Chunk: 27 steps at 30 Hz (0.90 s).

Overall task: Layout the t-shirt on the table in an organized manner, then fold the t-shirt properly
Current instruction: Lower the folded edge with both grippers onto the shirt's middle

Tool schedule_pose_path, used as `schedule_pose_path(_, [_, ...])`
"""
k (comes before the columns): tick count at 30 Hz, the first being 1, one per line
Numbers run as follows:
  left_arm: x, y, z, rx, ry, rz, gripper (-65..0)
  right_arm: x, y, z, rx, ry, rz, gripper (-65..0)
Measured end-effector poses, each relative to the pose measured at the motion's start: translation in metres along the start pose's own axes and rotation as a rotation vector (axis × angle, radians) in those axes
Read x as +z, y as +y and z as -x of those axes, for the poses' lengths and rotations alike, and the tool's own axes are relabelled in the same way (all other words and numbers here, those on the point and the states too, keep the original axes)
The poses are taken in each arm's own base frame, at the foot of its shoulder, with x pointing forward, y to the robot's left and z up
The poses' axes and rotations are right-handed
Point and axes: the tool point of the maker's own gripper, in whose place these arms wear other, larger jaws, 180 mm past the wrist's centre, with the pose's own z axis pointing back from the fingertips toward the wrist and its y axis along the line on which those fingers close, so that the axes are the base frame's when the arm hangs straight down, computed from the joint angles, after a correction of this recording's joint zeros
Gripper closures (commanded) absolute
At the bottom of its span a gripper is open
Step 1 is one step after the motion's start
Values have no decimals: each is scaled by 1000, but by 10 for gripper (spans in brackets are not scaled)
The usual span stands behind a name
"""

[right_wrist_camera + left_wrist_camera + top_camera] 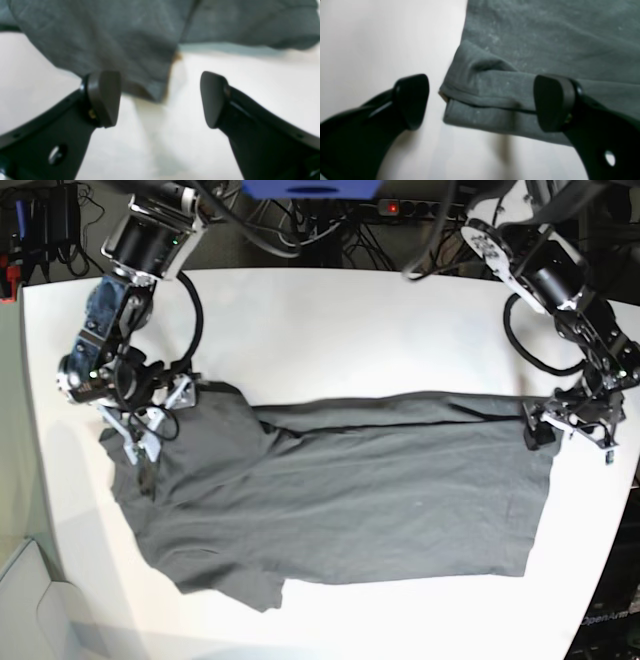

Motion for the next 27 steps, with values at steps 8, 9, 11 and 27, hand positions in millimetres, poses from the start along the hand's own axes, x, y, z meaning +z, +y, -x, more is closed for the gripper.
schedule_pose_path(8, [2, 3, 7, -1, 13, -6, -650, -11, 7, 2, -18, -3, -42, -490])
schedule_pose_path(9, [2, 4, 7, 0, 12, -7, -650, -11, 7, 2, -18, -4, -42, -482])
schedule_pose_path(11, [2, 4, 6, -2, 12, -8, -650, -11, 7, 2, -18, -3, -43, -448])
schedule_pose_path(27, [2, 4, 8, -1, 15, -7, -650, 7, -6, -36, 13, -64, 17, 0])
